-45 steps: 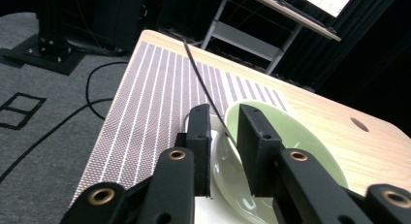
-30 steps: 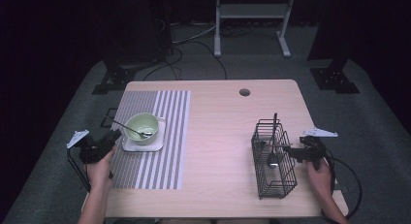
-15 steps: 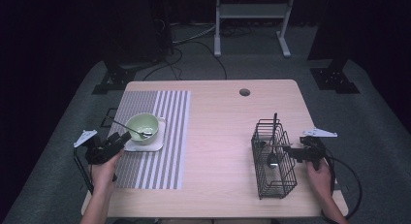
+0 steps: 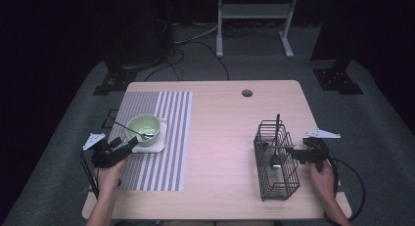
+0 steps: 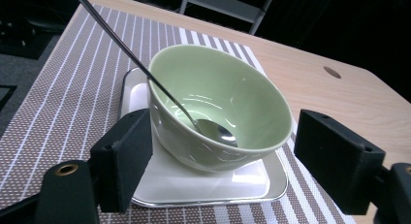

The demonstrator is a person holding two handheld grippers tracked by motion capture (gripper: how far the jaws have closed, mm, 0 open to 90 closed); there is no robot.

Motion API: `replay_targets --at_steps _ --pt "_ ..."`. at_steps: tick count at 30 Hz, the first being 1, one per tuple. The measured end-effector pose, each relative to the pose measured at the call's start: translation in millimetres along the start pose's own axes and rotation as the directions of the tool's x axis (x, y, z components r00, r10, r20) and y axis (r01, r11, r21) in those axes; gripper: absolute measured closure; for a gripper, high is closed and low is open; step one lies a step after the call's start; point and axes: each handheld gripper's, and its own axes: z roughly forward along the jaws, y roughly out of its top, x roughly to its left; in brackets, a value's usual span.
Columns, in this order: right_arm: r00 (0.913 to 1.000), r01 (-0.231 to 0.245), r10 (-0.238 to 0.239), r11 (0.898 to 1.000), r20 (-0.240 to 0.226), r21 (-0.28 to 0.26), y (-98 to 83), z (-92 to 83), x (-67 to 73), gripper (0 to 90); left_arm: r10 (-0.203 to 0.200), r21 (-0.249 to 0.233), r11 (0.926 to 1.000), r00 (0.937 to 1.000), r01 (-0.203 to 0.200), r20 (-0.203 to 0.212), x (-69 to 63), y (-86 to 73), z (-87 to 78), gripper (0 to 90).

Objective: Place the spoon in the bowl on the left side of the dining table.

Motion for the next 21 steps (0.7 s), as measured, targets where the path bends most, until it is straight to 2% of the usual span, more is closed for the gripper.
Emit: replay_targets --at_steps 4,13,21 --pt "1.0000 0.000 0.000 1.000 0.001 0.001 -0.1 0.0 0.1 13.6 -0.007 0.004 1.0000 0.9997 0.007 0.023 -3.6 -0.1 0.3 19.7" --pt "1.0000 -0.003 0.003 1.000 0.000 0.000 -0.1 -0.1 -0.2 13.6 0.040 0.021 0.9989 0.9985 -0.041 0.037 -16.6 0.0 0.6 18.0" --pt "1.0000 -0.002 0.002 1.000 0.001 -0.001 -0.1 -0.2 -0.3 13.6 0.056 0.026 0.9980 0.9966 -0.058 0.061 -27.4 0.9 3.2 15.7"
